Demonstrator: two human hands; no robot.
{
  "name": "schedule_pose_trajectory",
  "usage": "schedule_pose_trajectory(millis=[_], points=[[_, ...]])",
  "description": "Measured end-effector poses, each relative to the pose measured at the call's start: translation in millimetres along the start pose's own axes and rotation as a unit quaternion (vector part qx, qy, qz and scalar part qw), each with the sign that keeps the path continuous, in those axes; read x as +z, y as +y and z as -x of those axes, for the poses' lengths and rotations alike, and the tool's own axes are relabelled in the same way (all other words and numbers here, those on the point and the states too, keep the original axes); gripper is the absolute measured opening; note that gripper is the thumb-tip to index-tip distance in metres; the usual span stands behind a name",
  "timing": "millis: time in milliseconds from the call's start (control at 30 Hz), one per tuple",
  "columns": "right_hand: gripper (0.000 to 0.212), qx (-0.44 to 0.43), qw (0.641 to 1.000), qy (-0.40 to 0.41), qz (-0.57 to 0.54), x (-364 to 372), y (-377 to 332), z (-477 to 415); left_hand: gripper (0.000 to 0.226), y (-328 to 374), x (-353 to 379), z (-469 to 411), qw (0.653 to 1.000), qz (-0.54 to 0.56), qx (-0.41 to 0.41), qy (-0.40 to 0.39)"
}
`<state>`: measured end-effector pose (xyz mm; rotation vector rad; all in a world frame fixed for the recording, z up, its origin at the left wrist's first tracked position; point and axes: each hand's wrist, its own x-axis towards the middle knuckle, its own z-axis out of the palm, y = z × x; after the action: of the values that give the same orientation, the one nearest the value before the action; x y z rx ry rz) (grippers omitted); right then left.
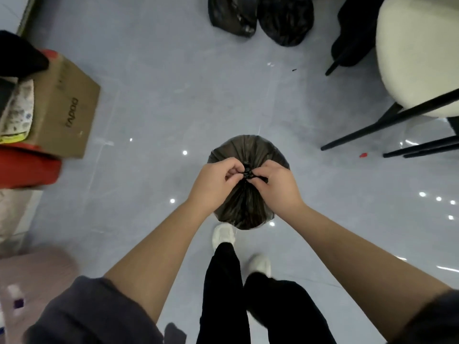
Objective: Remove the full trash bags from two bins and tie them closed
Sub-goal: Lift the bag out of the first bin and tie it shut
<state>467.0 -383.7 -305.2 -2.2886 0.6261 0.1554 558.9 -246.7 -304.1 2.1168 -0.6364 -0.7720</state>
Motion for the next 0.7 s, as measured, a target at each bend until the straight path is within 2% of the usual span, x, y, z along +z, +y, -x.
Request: schedule_pose_trajectory(millis=[267,400,533,700], points=[[0.01,0.025,0.998,0.013,-0.063,-64,29,-198,0.014,33,-29,-211,1.0,-0.012,-0.006,-0.008],[0.011,0.045,0.997,0.019,-0.066,-93,44,-298,0.021,31,-34,-312,0.998,-0.047,-0.035,0.006],[0.01,0.07,0.995,0.022,-0.074,-125,57,-377,0.023,33,-32,-401,0.997,-0.071,-0.027,-0.003],[0.01,0.101,0.991,0.04,-0.084,-144,83,-481,0.014,28,-23,-515,0.996,-0.09,-0.013,0.003]])
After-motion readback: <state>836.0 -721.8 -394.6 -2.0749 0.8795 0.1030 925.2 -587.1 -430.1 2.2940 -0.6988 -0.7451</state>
